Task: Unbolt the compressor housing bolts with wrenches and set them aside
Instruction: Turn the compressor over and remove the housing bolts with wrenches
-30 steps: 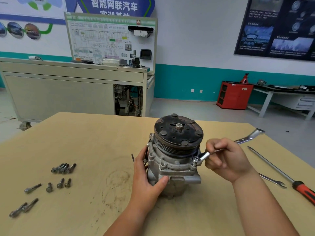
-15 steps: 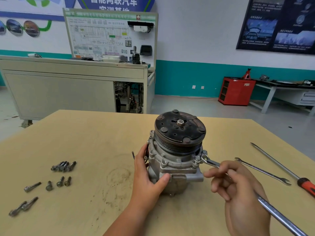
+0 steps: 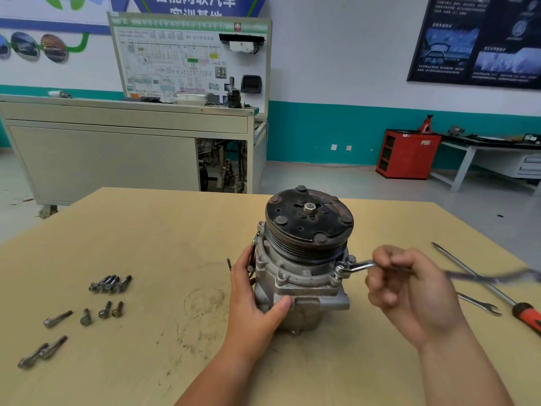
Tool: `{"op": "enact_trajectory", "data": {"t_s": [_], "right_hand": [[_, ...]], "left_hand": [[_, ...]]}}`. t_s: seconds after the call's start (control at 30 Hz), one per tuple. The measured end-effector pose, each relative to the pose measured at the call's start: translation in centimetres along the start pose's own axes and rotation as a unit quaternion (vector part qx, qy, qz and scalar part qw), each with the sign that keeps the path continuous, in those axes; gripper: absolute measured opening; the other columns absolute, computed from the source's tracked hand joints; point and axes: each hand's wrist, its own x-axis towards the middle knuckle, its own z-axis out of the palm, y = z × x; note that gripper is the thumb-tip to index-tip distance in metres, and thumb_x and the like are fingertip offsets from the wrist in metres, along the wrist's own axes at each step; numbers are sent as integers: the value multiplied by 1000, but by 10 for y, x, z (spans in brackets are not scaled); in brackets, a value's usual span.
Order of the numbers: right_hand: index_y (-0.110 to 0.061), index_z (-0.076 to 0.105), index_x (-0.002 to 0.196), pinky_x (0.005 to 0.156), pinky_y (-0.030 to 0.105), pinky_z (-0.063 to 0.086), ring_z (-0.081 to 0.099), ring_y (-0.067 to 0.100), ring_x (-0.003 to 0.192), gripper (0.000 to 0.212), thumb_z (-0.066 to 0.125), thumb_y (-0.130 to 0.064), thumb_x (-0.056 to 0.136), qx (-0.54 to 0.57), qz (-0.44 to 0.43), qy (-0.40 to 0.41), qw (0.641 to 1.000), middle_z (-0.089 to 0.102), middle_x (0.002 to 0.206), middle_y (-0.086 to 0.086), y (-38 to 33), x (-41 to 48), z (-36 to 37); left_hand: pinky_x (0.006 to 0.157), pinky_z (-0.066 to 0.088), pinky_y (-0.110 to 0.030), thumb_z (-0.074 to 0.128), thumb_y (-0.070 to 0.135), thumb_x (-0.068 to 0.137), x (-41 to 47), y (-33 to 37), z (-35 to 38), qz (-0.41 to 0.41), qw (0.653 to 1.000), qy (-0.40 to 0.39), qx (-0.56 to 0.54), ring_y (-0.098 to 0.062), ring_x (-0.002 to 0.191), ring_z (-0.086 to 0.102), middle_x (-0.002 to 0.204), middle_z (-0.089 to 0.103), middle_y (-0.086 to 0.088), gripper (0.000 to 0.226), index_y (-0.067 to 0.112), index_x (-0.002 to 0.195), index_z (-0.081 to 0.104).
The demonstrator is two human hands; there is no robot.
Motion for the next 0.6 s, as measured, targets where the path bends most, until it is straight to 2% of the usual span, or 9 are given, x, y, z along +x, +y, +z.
{"op": "enact_trajectory", "data": {"t_s": [0.07, 0.13, 0.2, 0.27, 0.33, 0.37, 0.4, 0.47, 0.6], "right_hand": [[-18, 56, 44, 37, 14, 20, 31, 7, 25, 35, 79, -36, 25, -18, 39, -74, 996, 48, 37, 8, -12, 19, -4], [-15, 56, 43, 38, 16, 17, 30, 6, 23, 36, 81, -35, 25, -30, 42, -128, 990, 46, 33, 9, -17, 30, -4], [-15, 58, 44, 38, 16, 19, 25, 8, 24, 33, 80, -36, 32, -6, 11, -141, 990, 47, 33, 8, -15, 31, -3], [-18, 57, 47, 40, 15, 22, 22, 10, 31, 25, 76, -34, 42, 90, -49, -113, 988, 49, 36, 4, -8, 21, -5], [-20, 58, 50, 41, 13, 26, 33, 8, 34, 15, 70, -29, 53, 140, -120, -44, 982, 52, 43, 0, 4, 1, -7], [-21, 60, 52, 40, 12, 27, 40, 8, 36, 11, 63, -22, 63, 122, -158, -1, 980, 55, 46, 0, 9, -10, -6], [-21, 62, 53, 38, 11, 29, 43, 8, 37, 23, 51, -15, 72, 92, -192, 40, 976, 59, 49, 0, 16, -20, -5], [-23, 65, 55, 36, 11, 29, 43, 8, 36, 39, 34, -11, 76, 29, -223, 95, 970, 64, 52, 5, 27, -33, 5], [-21, 66, 57, 34, 11, 26, 43, 11, 31, 53, 32, 5, 89, -60, -211, 133, 967, 68, 59, 14, 37, -43, 28]], "left_hand": [[104, 44, -44, 63, 52, 58, 0, 1, 0, 1, 1000, -1, 1, -11, 126, 49, 142, 44, 5, 89, 33, 139, 31], [104, 44, -41, 62, 53, 58, -1, 1, -1, 2, 1000, -2, 4, -9, 125, 49, 141, 44, 7, 87, 35, 137, 31], [104, 44, -40, 62, 52, 58, 0, 2, -1, 4, 1000, -4, 2, -9, 124, 50, 140, 45, 7, 86, 36, 137, 32], [104, 44, -38, 62, 51, 58, 0, 3, -1, 5, 1000, -5, 3, -8, 124, 50, 140, 45, 8, 86, 37, 136, 32], [104, 44, -37, 62, 50, 58, 1, 2, 0, 7, 1000, -6, 2, -7, 124, 50, 139, 45, 9, 85, 39, 136, 31], [104, 44, -37, 62, 49, 59, 1, 2, 0, 8, 1000, -6, 2, -7, 124, 49, 140, 45, 9, 84, 39, 136, 31], [105, 44, -37, 62, 49, 59, 1, 2, 0, 9, 1000, -6, 2, -7, 124, 49, 140, 45, 9, 84, 39, 137, 31], [105, 44, -38, 63, 49, 59, 0, 2, -1, 9, 1000, -4, 0, -9, 125, 49, 141, 44, 7, 85, 37, 137, 32], [105, 43, -39, 64, 51, 61, 0, 1, -1, 16, 1000, 0, 2, -13, 127, 49, 143, 43, 3, 86, 34, 138, 31]]}}
